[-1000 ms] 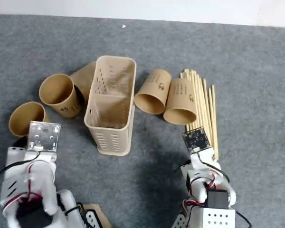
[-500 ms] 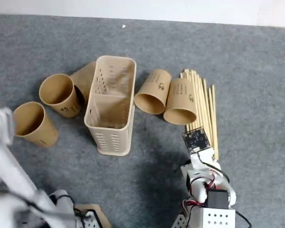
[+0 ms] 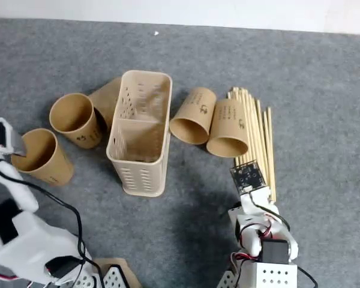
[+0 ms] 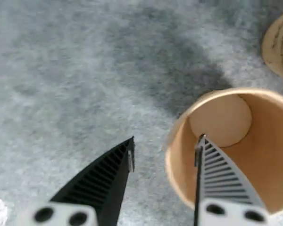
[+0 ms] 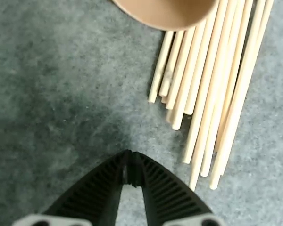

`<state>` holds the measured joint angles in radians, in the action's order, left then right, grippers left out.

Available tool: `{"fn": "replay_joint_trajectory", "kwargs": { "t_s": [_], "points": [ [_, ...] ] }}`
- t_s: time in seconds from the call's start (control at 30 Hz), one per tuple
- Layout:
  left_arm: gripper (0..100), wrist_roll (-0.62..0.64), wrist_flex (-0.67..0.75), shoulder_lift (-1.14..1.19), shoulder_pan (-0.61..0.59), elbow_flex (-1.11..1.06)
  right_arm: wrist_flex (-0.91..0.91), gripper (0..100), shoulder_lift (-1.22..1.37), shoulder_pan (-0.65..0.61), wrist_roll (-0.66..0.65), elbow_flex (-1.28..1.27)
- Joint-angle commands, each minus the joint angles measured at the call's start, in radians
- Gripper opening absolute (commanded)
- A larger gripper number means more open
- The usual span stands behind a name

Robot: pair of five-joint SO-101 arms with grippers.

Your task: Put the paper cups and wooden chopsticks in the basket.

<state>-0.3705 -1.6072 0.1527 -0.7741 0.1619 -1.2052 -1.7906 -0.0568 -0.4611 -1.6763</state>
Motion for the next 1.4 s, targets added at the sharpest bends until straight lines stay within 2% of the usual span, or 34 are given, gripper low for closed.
{"fn": "replay_joint_trajectory", "kwargs": {
  "t_s": [0.0,0.1,0.23,0.27,0.4,0.53,0.63,0.8,0.93,1.2,1.27,1.37],
  "points": [
    [23,0.006,0.017,0.031,0.062,0.028,-0.008,0.4,-0.01,0.007,-0.011,-0.137],
    [21,0.005,0.078,0.081,0.085,0.004,-0.008,0.4,-0.01,0.007,-0.011,-0.137],
    [2,0.005,0.126,0.139,0.096,0.015,-0.008,0.4,-0.01,0.007,-0.011,-0.137],
    [0,0.006,0.126,0.147,0.096,0.025,-0.008,0.4,-0.01,0.007,-0.011,-0.137],
    [0,0.006,0.063,0.147,0.087,0.124,-0.008,0.4,-0.01,0.007,-0.011,-0.137],
    [0,0.008,-0.066,0.147,0.085,0.338,-0.008,0.4,-0.01,0.007,-0.011,-0.137],
    [0,0.018,-0.16,0.147,0.091,0.587,-0.008,0.4,-0.01,0.007,-0.011,-0.137],
    [0,0.115,-0.167,0.125,0.137,0.983,-0.008,0.4,-0.01,0.007,-0.011,-0.137],
    [0,0.178,-0.167,0.051,0.262,1.087,-0.008,0.4,-0.01,0.007,-0.011,-0.137],
    [0,0.374,-0.166,-0.148,0.671,0.952,-0.008,0.4,-0.01,0.007,-0.011,-0.137],
    [0,0.385,-0.167,-0.165,0.806,0.947,-0.008,0.4,-0.01,0.007,-0.011,-0.137],
    [0,0.39,-0.169,-0.165,0.941,0.868,-0.008,0.4,-0.01,0.007,-0.011,-0.137]
  ]
}}
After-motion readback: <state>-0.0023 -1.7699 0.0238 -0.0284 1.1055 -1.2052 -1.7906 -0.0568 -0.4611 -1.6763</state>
